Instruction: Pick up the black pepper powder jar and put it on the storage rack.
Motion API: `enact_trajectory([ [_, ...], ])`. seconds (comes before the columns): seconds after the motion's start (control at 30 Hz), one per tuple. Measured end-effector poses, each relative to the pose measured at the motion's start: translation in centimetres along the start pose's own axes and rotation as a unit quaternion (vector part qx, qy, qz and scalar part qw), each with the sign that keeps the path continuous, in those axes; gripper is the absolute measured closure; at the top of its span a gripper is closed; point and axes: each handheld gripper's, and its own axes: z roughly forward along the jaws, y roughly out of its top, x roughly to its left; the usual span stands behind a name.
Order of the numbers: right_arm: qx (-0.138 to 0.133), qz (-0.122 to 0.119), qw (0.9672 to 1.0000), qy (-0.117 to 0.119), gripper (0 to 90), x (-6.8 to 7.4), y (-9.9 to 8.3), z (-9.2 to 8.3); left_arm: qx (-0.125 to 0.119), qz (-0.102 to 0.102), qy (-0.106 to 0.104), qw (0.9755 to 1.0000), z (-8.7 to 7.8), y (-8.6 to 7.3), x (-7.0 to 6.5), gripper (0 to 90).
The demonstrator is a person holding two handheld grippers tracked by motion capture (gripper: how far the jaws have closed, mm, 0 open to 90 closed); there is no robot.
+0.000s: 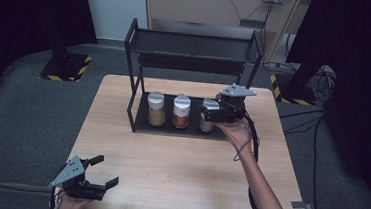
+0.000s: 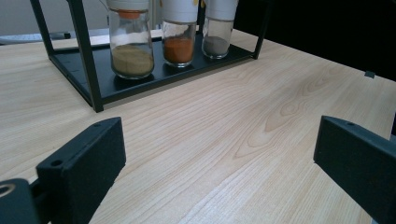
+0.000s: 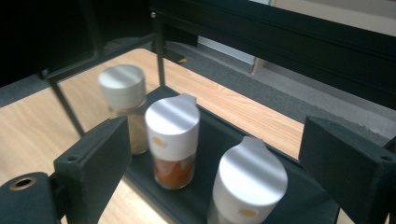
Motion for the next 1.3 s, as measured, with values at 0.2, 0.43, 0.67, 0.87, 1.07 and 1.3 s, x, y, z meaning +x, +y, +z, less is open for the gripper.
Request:
enact_trajectory([
  [0.2,-0.008,0.004,0.9999,0.012,9.6,0.2,-1.4,-2.1,-0.005,-0.004,0.001,1.0,-0.1,-0.2,0.1,1.3],
  [0.43,-0.018,0.001,0.9997,0.016,9.5,0.4,-2.4,-4.8,-0.002,-0.001,-0.001,1.0,0.0,-0.1,0.1,1.3],
  [0.67,-0.025,-0.011,0.9995,0.018,9.5,1.2,-3.0,-6.8,0.001,0.003,-0.003,1.0,0.1,0.0,0.0,1.3],
  [0.87,-0.032,-0.014,0.9991,0.022,9.4,1.6,-3.5,-8.5,-0.001,0.001,-0.003,1.0,0.1,-0.1,0.1,1.3],
  [1.07,-0.035,-0.022,0.999,0.019,9.3,2.2,-4.0,-10.2,0.0,0.002,-0.004,1.0,0.0,-0.1,0.0,1.3],
  [1.3,-0.04,-0.018,0.9989,0.017,9.2,2.3,-4.8,-12.5,0.001,0.004,-0.006,1.0,0.0,0.0,0.0,1.3],
])
